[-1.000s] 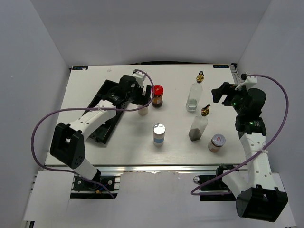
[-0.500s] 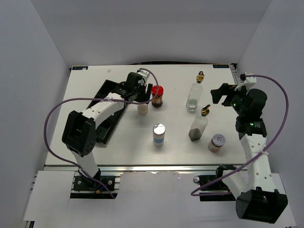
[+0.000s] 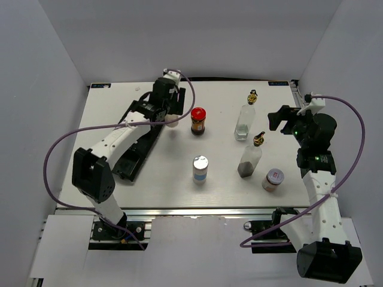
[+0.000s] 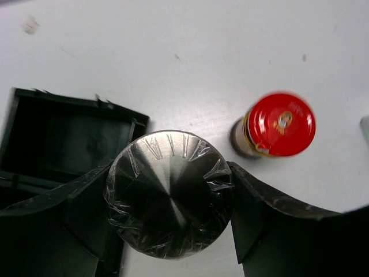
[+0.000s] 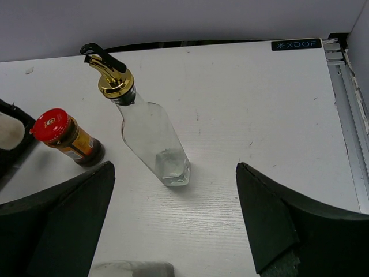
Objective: Organize the condiment bottles
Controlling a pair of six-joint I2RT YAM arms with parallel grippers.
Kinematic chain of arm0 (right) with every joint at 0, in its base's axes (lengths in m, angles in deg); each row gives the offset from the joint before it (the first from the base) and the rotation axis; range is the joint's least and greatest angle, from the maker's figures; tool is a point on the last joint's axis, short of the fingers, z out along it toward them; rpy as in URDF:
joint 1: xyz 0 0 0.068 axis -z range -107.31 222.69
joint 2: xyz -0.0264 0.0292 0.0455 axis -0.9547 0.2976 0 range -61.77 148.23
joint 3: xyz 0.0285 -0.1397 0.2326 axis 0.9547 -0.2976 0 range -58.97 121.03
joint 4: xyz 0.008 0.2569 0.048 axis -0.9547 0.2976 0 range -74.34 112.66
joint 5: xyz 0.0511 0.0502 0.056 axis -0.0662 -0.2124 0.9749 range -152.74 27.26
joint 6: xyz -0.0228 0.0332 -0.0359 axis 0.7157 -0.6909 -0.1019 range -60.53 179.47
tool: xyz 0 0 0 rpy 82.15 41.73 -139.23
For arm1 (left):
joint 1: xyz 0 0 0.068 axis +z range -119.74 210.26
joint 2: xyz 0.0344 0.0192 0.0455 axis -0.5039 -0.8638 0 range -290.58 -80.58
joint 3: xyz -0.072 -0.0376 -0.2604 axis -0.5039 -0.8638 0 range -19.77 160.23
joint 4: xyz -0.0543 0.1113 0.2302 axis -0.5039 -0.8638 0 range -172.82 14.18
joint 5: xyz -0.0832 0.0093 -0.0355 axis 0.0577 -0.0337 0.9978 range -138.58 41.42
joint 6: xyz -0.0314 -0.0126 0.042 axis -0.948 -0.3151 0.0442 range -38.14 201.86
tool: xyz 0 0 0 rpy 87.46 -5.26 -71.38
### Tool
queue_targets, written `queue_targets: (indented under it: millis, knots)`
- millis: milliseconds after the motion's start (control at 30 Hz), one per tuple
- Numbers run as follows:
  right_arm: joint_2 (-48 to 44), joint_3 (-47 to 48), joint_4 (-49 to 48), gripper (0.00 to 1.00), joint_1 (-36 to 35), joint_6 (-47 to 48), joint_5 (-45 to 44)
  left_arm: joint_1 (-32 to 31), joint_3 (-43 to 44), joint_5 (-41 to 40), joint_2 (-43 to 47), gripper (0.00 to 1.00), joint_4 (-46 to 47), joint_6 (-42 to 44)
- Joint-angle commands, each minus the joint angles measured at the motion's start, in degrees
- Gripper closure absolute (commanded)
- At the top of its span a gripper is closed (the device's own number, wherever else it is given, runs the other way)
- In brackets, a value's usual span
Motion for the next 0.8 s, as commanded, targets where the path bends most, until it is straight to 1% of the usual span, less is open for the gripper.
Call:
queue_targets:
  millis: [0, 100, 133, 200, 233, 300, 333, 400, 433, 467, 567, 633, 767]
  knots:
    - [-0.38, -0.48, -2.98, 0.11, -0.03, -0.32, -1.67, 1.43, 4.93, -8.00, 7.36, 0.89, 2.47, -1.47]
    - [-0.20, -0.30, -3.15, 0.11, -0.03, -0.85, -2.03, 5.20, 4.85, -7.83, 7.36, 0.89, 2.90, -3.32]
    - [-0.12, -0.13, -2.63, 0.11, -0.03, -0.93, -2.03, 7.65, 4.58, -7.13, 7.27, 0.89, 3.34, -4.28]
    - [0.15, 0.66, -1.84, 0.11, -0.03, -1.37, -3.51, 10.56, 4.23, -1.96, 6.75, 0.89, 5.10, -4.90]
    - [0.24, 0.75, -1.58, 0.11, -0.03, -1.29, -4.04, 13.53, 3.62, 0.58, 6.22, 0.88, 6.15, -5.25]
    - [0.15, 0.58, -1.66, 0.11, -0.03, -0.94, -5.62, 15.84, 3.70, 4.19, 5.26, 0.87, 7.83, -5.96]
    - [0.06, 0.40, -1.75, 0.11, -0.03, -1.02, -5.89, 16.89, 3.70, 4.21, 4.55, 0.87, 8.18, -5.26]
    - [0.06, 0.40, -1.75, 0.11, -0.03, -0.94, -6.07, 17.69, 2.92, 3.68, 4.29, 0.87, 10.46, -4.38]
    - [0.06, 0.40, -1.84, 0.10, -0.03, -0.85, -6.16, 18.30, 1.17, 3.86, 4.55, 0.82, 11.68, -3.42]
    - [0.06, 0.49, -1.92, 0.11, -0.03, -1.02, -6.42, 18.74, 0.46, 3.86, 4.37, 0.82, 13.78, -3.32]
    - [0.41, 1.01, -1.31, 0.11, -0.03, -1.02, -8.53, 20.94, 0.36, 6.49, 2.44, 0.84, 13.37, -3.58]
    - [0.41, 1.28, -0.78, 0.11, -0.03, -1.02, -9.32, 21.82, -0.07, 6.50, 1.56, 0.85, 13.19, -3.67]
    - [0.94, 1.37, -1.04, 0.11, -0.03, -1.11, -9.59, 22.70, -3.67, 5.80, 1.12, 0.85, 15.03, -3.50]
